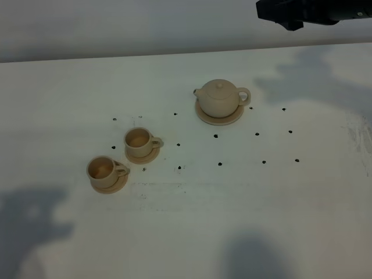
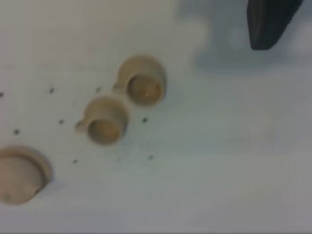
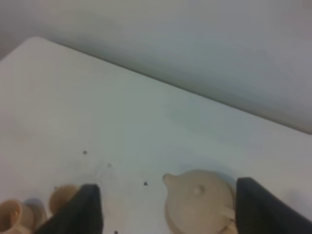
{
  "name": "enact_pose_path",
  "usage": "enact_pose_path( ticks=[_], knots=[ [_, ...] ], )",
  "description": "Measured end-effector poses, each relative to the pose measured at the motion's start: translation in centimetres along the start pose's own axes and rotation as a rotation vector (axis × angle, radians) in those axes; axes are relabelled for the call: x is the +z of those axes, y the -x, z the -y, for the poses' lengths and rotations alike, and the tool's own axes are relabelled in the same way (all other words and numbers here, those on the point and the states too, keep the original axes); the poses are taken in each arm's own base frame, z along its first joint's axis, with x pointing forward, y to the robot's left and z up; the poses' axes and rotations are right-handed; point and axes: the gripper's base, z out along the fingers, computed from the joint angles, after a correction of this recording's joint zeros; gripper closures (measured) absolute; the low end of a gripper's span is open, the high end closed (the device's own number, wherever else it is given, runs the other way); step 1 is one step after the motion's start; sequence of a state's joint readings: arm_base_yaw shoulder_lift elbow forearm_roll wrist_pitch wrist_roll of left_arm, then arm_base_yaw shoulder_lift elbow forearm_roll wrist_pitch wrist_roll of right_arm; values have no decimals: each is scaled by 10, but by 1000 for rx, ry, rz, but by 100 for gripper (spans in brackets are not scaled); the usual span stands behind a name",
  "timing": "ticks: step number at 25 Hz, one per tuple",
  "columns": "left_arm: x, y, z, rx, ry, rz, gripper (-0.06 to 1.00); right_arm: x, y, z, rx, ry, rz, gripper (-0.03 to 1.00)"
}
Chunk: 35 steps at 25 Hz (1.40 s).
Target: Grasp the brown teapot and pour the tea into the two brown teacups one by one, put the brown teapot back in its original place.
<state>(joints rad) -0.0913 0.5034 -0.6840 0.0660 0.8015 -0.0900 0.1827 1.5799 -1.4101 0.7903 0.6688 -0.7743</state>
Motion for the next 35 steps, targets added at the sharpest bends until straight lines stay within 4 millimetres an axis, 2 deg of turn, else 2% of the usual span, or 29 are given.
enact_pose_path(
  ticks=[4,8,16,21,25,35],
  knots=[
    [-19,-19,-5,-27,35,23,51,10,-5,3,16,15,-41,41],
    [-28,-44,-9,-63,63,12,51,18,-10,6,25,24,-73,41],
    [-51,-75,-12,-103,49,98,51,21,-13,7,26,30,-87,41],
    [-38,-97,-12,-85,45,93,51,21,-13,7,22,30,-93,41],
    [-33,-100,-9,-42,23,73,51,24,-16,10,13,22,-109,41],
    [-28,-107,-7,-16,2,27,51,69,-47,30,69,19,-217,41]
  ],
)
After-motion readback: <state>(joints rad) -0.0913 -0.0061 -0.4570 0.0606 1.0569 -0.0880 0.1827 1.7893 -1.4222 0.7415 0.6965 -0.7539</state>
